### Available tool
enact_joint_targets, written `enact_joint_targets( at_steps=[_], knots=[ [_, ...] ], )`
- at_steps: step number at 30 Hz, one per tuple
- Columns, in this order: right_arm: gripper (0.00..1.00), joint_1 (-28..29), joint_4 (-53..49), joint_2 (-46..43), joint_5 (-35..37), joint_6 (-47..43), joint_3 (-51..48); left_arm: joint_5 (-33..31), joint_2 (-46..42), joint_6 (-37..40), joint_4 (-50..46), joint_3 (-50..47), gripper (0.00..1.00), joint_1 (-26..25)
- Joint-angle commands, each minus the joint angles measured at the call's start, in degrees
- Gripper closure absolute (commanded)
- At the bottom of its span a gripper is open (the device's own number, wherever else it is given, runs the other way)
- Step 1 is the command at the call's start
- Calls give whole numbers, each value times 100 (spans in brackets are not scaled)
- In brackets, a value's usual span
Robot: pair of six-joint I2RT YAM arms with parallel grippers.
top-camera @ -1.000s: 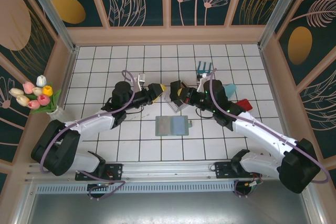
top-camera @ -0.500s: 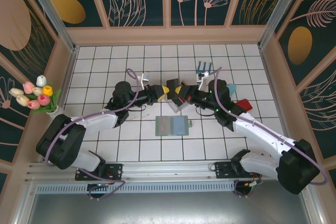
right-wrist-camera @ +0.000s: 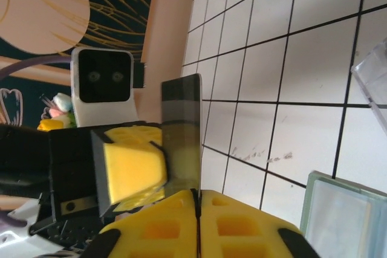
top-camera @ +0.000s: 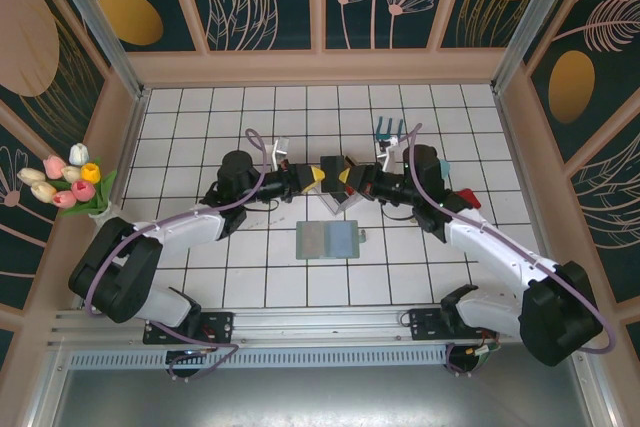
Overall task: Put the credit cards into the card holder
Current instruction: Pick up the credit card from the storage box, then insert the credit card into the card slot.
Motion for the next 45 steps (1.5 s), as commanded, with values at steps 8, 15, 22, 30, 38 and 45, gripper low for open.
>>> enact_joint_targets(
  at_steps=[8, 15, 22, 30, 38, 45],
  knots=[
    [100, 129, -700, -78, 454, -544, -415, -892, -477, 1542, -2762, 43, 55, -30],
    [100, 988, -116, 161, 1411, -75, -1176, -2172, -573, 2231, -4217, -362, 51, -339],
    [100, 1217, 447, 376, 1600, 165, -1682, -2606, -355, 2213, -4266, -523, 46, -619],
    [100, 1260, 701, 823, 1628, 121, -1663, -2624, -4, 2283, -4223, -434, 45, -665],
    [100, 1311, 1031, 1265, 1470, 220, -1644, -2528, 303, 2280, -4032, -493, 50, -697],
    [100, 1405, 1174, 1593, 1559, 340, -1756, -2428, 549, 2279, -3882, -535, 57, -730]
  ],
)
